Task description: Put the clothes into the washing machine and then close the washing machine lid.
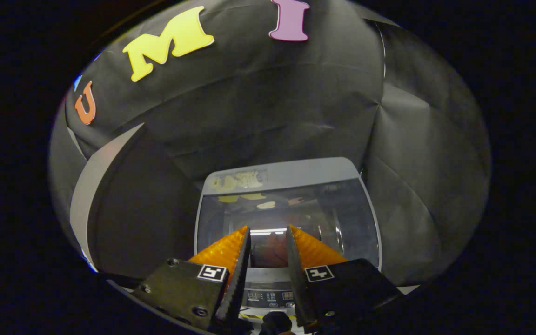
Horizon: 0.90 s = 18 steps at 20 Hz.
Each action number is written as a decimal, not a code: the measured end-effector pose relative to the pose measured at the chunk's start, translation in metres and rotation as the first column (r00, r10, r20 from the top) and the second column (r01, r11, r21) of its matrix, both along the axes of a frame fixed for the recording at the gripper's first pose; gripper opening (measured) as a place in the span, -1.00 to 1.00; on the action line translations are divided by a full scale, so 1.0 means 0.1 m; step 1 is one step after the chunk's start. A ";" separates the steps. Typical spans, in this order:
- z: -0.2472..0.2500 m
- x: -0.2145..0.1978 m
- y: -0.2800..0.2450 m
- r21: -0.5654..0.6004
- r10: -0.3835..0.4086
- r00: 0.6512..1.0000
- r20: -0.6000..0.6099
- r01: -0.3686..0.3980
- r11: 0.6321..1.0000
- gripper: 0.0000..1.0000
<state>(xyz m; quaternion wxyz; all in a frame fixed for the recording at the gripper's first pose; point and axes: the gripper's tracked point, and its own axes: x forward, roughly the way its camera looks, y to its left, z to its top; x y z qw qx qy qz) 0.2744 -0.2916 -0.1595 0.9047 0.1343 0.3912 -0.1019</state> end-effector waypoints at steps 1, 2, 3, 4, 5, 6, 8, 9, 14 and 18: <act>-0.07 -0.04 0.01 0.014 -0.005 1.000 -0.016 0.006 1.000 -0.04; -0.14 -0.07 0.02 0.030 -0.009 1.000 -0.029 0.010 0.999 -0.04; -0.20 -0.07 0.04 0.044 -0.013 0.999 -0.043 0.015 0.999 -0.04; -0.25 -0.08 0.06 0.053 -0.016 0.999 -0.052 0.018 0.998 -0.04; -0.28 -0.08 0.08 0.057 -0.018 0.998 -0.059 0.021 0.998 -0.04; -0.34 -0.12 0.09 0.060 -0.018 0.997 -0.072 0.022 0.998 -0.04; -0.33 -0.16 0.15 0.051 -0.007 0.997 -0.078 0.011 0.999 -0.04; -0.29 -0.19 0.19 0.029 -0.006 0.997 -0.075 0.008 1.000 -0.04; 0.02 -0.45 0.49 -0.080 0.025 0.999 -0.030 -0.028 0.996 -0.03; 0.38 -0.76 0.77 -0.171 0.038 0.998 0.046 -0.030 0.985 -0.02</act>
